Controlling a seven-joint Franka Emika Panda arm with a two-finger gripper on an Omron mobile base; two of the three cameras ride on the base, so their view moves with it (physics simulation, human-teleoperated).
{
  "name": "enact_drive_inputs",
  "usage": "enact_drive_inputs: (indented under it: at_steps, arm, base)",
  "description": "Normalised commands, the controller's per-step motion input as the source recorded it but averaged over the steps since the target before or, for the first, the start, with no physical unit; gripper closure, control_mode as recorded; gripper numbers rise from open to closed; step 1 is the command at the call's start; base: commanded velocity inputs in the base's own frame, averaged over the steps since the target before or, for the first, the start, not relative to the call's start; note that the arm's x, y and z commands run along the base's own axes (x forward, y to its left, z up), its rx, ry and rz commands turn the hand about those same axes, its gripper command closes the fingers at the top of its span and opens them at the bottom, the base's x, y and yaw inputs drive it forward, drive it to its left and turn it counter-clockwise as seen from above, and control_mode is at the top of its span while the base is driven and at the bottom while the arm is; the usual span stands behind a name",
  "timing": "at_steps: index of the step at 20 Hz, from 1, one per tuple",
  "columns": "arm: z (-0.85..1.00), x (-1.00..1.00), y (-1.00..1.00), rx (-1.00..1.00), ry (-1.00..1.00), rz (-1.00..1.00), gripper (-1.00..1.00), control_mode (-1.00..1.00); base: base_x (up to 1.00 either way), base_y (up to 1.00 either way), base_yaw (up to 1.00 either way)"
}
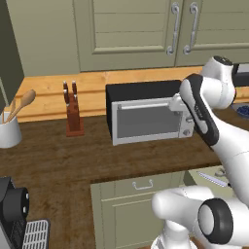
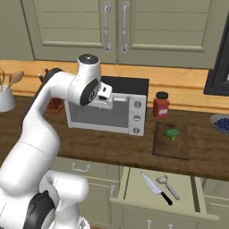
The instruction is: Place the appropriate cutting tool for cutting the broccoli skin on the cutting board.
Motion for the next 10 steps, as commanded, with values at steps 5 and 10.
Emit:
enact_drive_inputs:
  at_steps: [5,10]
  arm:
    - [-0.55,-0.23,-1.00,0.06,0.01,-0.11,-1.00,-1.00]
    - [-0.53,-0.33,-1.00,0.00,0.11,-0.10,-1.00,-1.00]
  base:
    - [0.00,0.00,0.00]
    - [0.00,0.00,0.00]
